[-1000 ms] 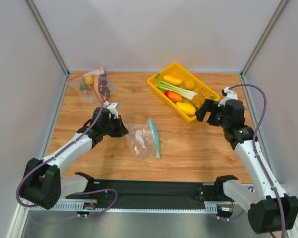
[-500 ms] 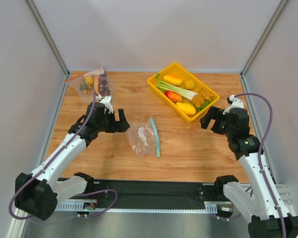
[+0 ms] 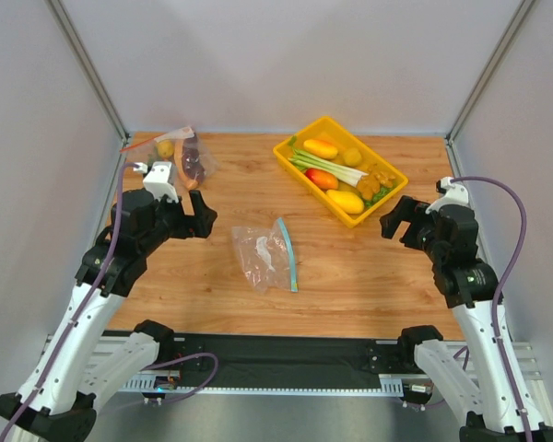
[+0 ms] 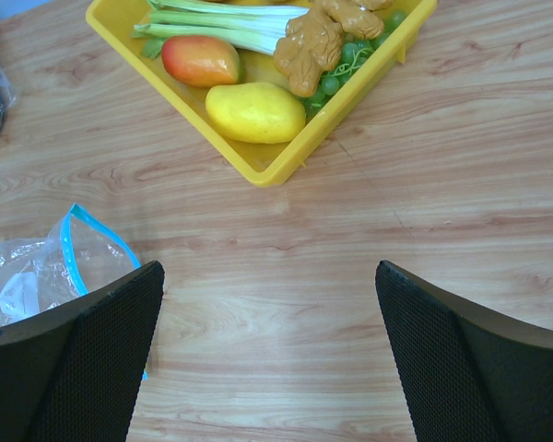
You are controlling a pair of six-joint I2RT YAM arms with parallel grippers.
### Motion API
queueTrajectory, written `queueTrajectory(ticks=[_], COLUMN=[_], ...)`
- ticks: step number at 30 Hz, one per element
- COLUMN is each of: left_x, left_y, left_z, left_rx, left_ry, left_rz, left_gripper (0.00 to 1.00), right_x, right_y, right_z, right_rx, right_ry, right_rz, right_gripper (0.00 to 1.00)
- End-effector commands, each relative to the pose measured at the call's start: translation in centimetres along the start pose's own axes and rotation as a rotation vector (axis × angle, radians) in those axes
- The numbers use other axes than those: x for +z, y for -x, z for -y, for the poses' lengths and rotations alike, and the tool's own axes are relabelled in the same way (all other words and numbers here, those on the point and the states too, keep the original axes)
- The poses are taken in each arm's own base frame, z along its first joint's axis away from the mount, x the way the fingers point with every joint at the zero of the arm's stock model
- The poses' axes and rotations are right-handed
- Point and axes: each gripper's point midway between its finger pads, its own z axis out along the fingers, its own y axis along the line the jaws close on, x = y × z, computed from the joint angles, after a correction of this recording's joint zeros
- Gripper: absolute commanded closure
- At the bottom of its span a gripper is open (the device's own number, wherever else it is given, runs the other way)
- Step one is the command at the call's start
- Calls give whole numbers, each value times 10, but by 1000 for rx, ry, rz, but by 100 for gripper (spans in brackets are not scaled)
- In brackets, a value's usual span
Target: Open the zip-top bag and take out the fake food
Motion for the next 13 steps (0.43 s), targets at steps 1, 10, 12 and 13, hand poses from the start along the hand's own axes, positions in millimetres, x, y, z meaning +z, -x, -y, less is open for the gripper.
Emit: queueTrajectory(ticks=[1,10,12,13], left_x=[-13,-15,-15,-15], left_y=[-2,-6,-7,-6], left_z=[-11,-15,-16,-16], left_rx=[42,57,59,59], left_ry=[52,64,67,69], left_rz=[-11,-13,-15,-15], left_gripper=[0,1,1,1], right_x=[-13,-13,-13,-14], right_y=[16,15,16,16], right_z=[0,2,3,3], right_rx=[-14,-19,-19,-18], right_ry=[-11,-21,-25,-26], right_rz=[48,54,55,54], right_gripper=[2,1,1,1])
